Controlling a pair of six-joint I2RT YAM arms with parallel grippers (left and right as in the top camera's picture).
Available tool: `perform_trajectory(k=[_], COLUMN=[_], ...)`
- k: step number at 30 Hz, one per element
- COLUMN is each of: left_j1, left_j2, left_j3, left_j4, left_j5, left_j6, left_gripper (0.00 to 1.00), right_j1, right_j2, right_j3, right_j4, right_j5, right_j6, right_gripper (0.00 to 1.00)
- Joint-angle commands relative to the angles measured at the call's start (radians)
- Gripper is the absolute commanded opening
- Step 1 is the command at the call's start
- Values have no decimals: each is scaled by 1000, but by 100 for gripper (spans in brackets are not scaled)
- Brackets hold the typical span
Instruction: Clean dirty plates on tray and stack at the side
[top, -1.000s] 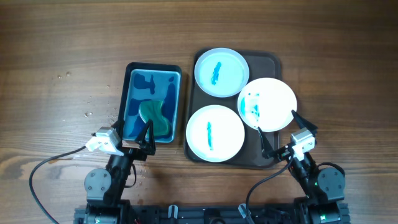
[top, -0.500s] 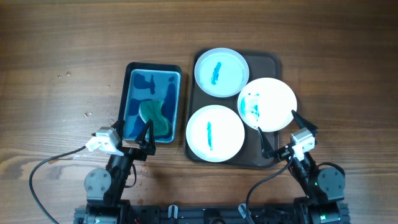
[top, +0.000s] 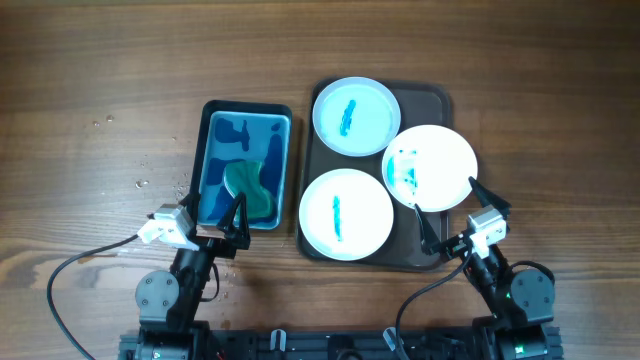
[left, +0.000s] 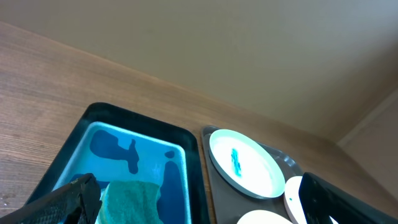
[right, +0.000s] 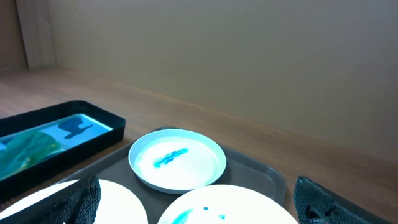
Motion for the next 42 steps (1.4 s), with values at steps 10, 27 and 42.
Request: perform_trajectory(k=[10,27,42], left_j1=[-7,-7,-7], left_j2=[-7,-7,430], left_j3=[-4,-4,515], left_j4=[-4,78,-232], left_j5=[-3,99,126], left_j6=[19,-83,-74], left_gripper=[100,100,100], right_j1=[4,4,4], right_j2=[1,2,246], right_j3=[-1,-1,591], right_j4=[2,41,-358], right_j5=[6,-106,-159], right_j6=[-5,65,74], right_gripper=[100,100,100])
